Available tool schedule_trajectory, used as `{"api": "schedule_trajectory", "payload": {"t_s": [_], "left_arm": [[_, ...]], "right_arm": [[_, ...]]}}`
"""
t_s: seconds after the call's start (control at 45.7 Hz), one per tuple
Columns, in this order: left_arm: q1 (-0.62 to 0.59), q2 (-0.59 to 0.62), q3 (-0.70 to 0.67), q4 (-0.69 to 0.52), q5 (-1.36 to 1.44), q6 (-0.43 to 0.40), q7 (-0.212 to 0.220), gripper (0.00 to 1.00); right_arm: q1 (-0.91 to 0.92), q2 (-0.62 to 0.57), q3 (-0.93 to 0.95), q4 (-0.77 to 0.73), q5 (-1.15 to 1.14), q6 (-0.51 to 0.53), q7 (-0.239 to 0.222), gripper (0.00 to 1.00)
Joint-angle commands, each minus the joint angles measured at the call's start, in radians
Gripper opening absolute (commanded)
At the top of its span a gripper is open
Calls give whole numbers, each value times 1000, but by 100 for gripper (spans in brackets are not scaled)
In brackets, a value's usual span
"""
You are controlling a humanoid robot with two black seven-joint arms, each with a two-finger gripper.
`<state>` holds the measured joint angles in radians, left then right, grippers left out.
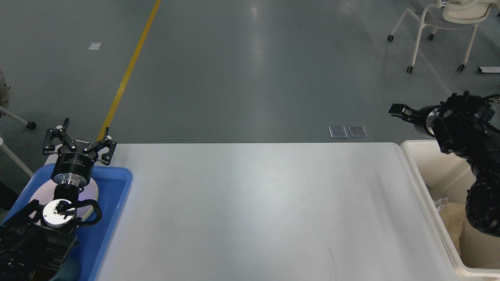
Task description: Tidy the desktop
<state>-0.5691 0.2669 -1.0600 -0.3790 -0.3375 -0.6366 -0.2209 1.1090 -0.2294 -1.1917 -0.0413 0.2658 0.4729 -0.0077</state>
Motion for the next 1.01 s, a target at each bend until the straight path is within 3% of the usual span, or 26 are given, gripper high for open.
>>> {"api": "schedule_trajectory", "payload": {"t_s": [0.0,0.153,0.35,0.46,0.701,0.986], "left_arm": [[0,0,0,0,0,0,0,97],[0,0,0,0,0,0,0,97],[0,0,0,0,0,0,0,97],[0,0,0,0,0,0,0,97],[0,0,0,0,0,0,0,97],[0,0,0,0,0,0,0,97]], "right_arm": [[132,-4,24,158,-7,13,0,100],[331,-21,70,450,-108,13,0,100],[583,-76,135,984,-351,12,0,100],[660,-74,150,1199,-410,1,-3,100],[726,-71,156,1380,-408,0,-3,100],[726,-77,173,1393,-408,-22,-5,100]]}}
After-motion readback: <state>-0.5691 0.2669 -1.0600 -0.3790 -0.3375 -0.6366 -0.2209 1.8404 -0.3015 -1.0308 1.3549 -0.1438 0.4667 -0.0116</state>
